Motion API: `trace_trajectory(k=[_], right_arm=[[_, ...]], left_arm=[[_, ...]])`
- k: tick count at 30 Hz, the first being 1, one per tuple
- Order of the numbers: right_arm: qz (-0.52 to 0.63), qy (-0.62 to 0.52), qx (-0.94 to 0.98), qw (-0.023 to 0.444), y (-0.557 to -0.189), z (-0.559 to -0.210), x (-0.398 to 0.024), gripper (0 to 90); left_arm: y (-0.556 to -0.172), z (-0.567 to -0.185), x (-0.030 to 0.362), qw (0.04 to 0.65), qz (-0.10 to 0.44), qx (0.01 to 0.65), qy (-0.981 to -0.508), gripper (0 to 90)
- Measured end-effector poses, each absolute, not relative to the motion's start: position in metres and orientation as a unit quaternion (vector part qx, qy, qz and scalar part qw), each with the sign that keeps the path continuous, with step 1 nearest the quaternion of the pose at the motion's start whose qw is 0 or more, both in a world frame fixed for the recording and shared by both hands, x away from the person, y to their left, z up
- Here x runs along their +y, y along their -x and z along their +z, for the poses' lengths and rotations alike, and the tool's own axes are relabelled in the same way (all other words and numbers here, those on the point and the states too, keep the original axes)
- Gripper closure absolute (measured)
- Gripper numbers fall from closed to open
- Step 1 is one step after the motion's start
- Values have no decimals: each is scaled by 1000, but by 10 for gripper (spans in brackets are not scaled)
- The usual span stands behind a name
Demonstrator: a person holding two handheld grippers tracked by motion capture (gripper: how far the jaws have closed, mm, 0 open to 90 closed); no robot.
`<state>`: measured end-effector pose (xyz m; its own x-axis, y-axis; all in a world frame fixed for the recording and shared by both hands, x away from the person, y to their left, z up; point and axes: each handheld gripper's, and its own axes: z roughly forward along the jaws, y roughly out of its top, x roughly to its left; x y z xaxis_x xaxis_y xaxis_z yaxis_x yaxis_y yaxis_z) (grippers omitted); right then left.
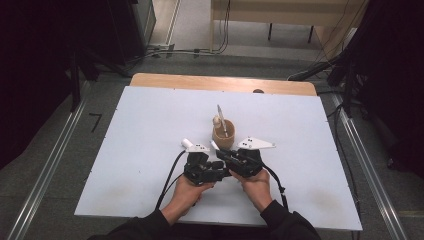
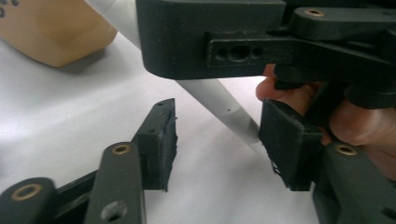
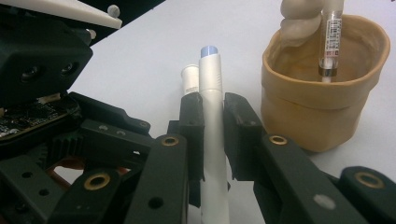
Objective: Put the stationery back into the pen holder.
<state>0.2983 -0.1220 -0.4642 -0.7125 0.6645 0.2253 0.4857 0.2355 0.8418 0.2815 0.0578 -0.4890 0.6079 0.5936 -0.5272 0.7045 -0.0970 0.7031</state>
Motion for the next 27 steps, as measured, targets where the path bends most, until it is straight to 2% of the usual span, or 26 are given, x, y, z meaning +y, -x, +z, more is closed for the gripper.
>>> trace_trajectory(k=[6, 13, 27], right_arm=[[498, -371, 779, 87, -299, -464, -122, 768], [501, -371, 777, 87, -299, -464, -124, 767], [519, -365, 767, 97, -295, -457, -127, 757]], left_arm=[[-281, -489, 57, 516, -67, 433, -736, 596], [-283, -490, 58, 513, -75, 438, -735, 632], [-288, -491, 68, 518, -85, 466, -712, 770]])
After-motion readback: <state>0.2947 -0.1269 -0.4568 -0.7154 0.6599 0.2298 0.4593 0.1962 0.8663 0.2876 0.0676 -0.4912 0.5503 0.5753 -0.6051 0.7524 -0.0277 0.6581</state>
